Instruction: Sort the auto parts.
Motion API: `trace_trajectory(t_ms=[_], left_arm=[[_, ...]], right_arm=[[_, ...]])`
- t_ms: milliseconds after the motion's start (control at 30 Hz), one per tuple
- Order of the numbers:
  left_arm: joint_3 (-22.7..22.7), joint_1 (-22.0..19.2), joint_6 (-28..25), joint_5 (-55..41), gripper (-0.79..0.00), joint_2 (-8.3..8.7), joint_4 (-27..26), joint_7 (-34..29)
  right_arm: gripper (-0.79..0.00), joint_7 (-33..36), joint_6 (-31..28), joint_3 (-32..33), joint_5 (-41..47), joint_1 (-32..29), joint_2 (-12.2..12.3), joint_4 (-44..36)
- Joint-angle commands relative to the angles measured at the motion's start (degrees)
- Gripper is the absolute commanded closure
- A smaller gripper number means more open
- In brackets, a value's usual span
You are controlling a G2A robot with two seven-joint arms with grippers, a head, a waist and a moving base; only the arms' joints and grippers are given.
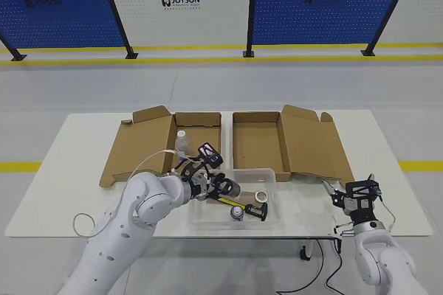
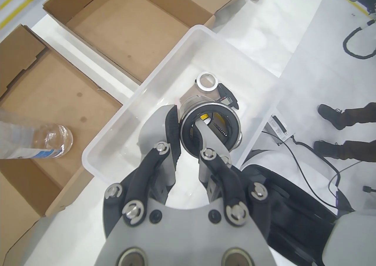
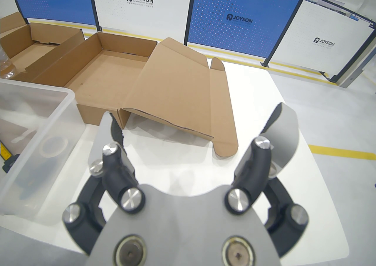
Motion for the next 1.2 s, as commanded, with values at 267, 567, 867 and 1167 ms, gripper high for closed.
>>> trace_trajectory(t_ms=[267,567,867,1167], left_arm=[[-4.7,0.8,3.5,1.2,0.0,0.8,0.7,1.8],[-10.0,2.8,6.0,3.9,0.0,1.87,0.4,1.8],[-13.0,3.9,7.8,6.8,0.0,2.57,1.1,1.8],[-12.4,3.2,10.6,8.9,0.0,2.53,3.2,2.4]], right_arm=[[-0.785,0.0,0.0,0.0,0.0,0.0,0.0,0.0],[-0.785,0.0,0.0,0.0,0.0,0.0,0.0,0.0],[-0.785,0.0,0.0,0.0,0.0,0.0,0.0,0.0],[-0.785,0.0,0.0,0.0,0.0,0.0,0.0,0.0]])
